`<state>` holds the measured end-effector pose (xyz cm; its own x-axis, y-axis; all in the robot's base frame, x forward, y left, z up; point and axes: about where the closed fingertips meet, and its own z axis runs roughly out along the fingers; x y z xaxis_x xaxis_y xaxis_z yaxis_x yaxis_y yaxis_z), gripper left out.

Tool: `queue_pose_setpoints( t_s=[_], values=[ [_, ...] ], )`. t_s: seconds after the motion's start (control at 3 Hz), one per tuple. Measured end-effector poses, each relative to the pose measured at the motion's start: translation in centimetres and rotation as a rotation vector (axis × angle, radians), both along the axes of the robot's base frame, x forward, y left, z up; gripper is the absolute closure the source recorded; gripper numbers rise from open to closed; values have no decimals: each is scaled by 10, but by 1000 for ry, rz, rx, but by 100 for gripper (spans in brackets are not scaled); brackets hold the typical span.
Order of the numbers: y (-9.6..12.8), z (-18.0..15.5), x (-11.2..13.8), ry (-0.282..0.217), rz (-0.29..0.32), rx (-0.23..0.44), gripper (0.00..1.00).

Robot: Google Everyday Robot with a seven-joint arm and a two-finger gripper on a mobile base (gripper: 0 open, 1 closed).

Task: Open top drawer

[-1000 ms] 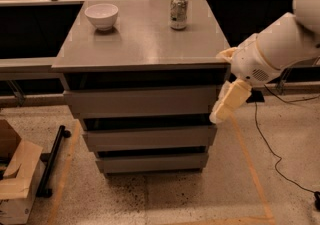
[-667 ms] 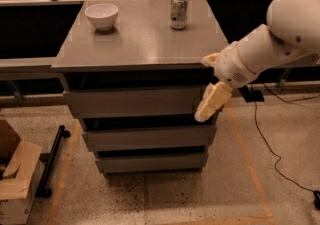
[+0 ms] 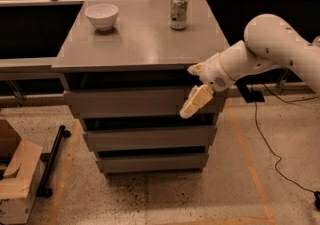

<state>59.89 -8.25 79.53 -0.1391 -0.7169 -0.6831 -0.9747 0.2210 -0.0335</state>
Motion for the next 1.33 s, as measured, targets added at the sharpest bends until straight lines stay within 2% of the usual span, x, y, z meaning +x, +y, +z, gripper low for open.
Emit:
queue_pose_setpoints(
  t_s=[0.33,0.67,1.0,1.33],
  values=[
    [1,-6,-5,28,17,-34,0],
    [-5,-24,-7,42,-5,-59,0],
    [-15,-50,4,57,-43,-77,0],
    [-24,-67,24,44,-68,-84,0]
  ],
)
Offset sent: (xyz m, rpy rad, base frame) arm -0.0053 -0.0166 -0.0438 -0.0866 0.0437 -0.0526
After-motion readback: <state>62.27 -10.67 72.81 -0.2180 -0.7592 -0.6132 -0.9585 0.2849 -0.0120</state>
